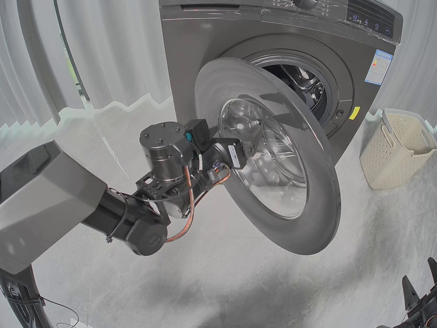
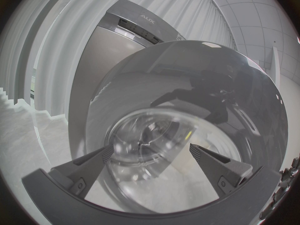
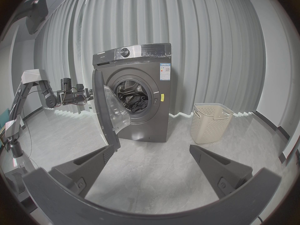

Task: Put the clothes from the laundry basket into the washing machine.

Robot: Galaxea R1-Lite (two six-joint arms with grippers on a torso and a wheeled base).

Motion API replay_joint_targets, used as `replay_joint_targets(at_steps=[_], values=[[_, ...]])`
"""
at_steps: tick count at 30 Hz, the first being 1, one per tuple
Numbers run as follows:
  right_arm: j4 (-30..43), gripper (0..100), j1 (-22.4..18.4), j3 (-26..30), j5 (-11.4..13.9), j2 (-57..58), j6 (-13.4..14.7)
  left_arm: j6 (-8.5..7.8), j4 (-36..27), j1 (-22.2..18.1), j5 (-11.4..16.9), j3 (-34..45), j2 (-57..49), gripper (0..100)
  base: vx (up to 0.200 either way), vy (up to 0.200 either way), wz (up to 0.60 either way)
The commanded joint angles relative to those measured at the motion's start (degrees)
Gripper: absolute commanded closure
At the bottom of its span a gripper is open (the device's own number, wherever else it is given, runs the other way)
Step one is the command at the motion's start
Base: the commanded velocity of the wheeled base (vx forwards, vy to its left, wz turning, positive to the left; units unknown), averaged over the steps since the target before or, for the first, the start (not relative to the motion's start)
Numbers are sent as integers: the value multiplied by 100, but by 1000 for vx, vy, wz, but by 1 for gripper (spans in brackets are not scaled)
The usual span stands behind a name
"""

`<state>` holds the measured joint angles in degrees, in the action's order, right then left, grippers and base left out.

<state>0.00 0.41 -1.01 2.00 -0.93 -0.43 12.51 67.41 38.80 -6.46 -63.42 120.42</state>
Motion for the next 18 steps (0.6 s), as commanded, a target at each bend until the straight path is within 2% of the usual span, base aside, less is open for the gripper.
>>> replay_joint_targets(at_steps=[1,4,6,9,10,11,12,13,14,15,16,17,18], values=[[0,0,2,92,2,84,-10,-11,61,75,66,1780,-1328,0,0,0,0],[0,0,2,92,2,84,-10,-38,114,215,66,2791,-2128,0,0,0,0],[0,0,2,92,2,84,-10,-99,96,303,57,3802,-3086,0,0,0,0],[0,0,2,92,2,84,-10,-275,-18,356,57,4628,-4026,0,0,0,0],[0,0,2,92,2,84,-10,-477,-70,312,48,5102,-4527,0,0,0,0],[0,0,2,92,2,84,-10,-477,-70,312,48,5102,-4527,0,0,0,0],[0,0,-6,92,11,75,-1,-759,-158,268,31,5638,-5107,0,0,0,0],[0,0,-6,92,11,75,-1,-917,-246,171,4,5902,-5450,0,0,0,0],[0,0,-6,92,11,75,-1,-917,-246,171,4,5902,-5450,0,0,0,0],[0,0,-6,92,20,75,16,-1093,-431,-154,4,6262,-5977,0,0,0,0],[0,0,-15,92,11,66,-1,-1136,-501,-321,13,6333,-6144,0,0,0,0],[0,0,-15,92,11,66,-10,-1136,-712,-620,22,6342,-6434,0,0,0,0],[0,0,-15,92,11,66,-10,-1136,-712,-620,22,6342,-6434,0,0,0,0]])
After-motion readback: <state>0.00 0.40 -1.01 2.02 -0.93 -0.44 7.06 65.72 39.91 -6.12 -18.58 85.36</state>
